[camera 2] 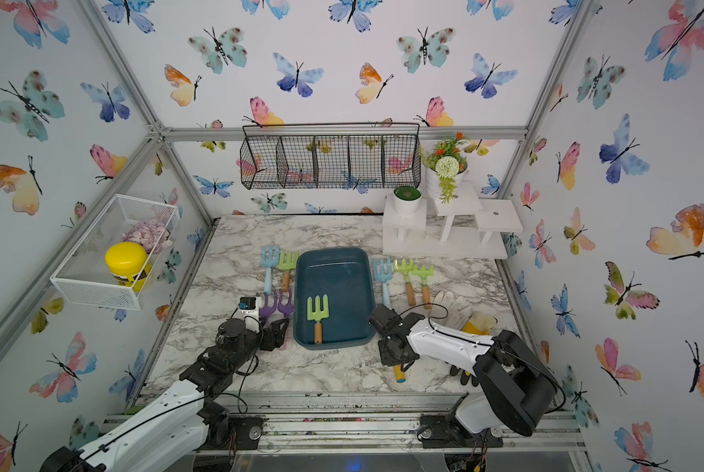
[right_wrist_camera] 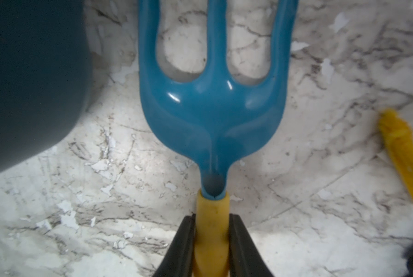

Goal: Take the hand rake out of the storage box
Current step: Place the rake at the center of the board.

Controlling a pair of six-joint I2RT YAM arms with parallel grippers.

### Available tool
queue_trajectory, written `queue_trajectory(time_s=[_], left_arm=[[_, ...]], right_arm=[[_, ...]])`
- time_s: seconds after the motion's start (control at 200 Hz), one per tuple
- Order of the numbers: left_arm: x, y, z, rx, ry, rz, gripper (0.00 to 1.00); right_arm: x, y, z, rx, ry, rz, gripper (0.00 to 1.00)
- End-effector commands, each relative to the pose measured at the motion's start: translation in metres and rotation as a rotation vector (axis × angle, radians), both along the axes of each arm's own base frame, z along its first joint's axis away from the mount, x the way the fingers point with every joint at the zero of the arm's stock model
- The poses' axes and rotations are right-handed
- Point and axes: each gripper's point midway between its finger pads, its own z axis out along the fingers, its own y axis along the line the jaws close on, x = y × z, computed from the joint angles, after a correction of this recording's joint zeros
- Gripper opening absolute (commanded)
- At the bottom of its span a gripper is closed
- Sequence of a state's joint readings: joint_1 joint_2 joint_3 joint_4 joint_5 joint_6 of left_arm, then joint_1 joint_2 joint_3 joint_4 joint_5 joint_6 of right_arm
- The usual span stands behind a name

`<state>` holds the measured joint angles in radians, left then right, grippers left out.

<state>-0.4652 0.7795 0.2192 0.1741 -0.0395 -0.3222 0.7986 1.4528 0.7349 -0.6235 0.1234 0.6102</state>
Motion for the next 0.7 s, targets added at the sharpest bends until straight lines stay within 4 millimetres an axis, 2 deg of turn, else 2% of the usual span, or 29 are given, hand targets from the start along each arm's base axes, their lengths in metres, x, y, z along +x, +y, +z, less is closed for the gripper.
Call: queue_trajectory(time_s=[0.0, 0.315, 0.696], left_arm=[[0.004, -0.002, 0.013, -0.014, -0.029, 0.005, 0.80], [0.004, -0.001, 0.013, -0.013, -0.028, 0.007, 0.80], [0.004, -0.001, 0.014, -0.014, -0.030, 0.006, 0.80]], right_arm=[[0.004, -0.004, -0.003, -0.002, -0.007, -0.017, 0.27], [0.007, -0.005, -0.014, 0.028, 0.011, -0.022, 0.30], [0.010, 0.003, -0.011, 0.061, 0.005, -0.014, 0.32]])
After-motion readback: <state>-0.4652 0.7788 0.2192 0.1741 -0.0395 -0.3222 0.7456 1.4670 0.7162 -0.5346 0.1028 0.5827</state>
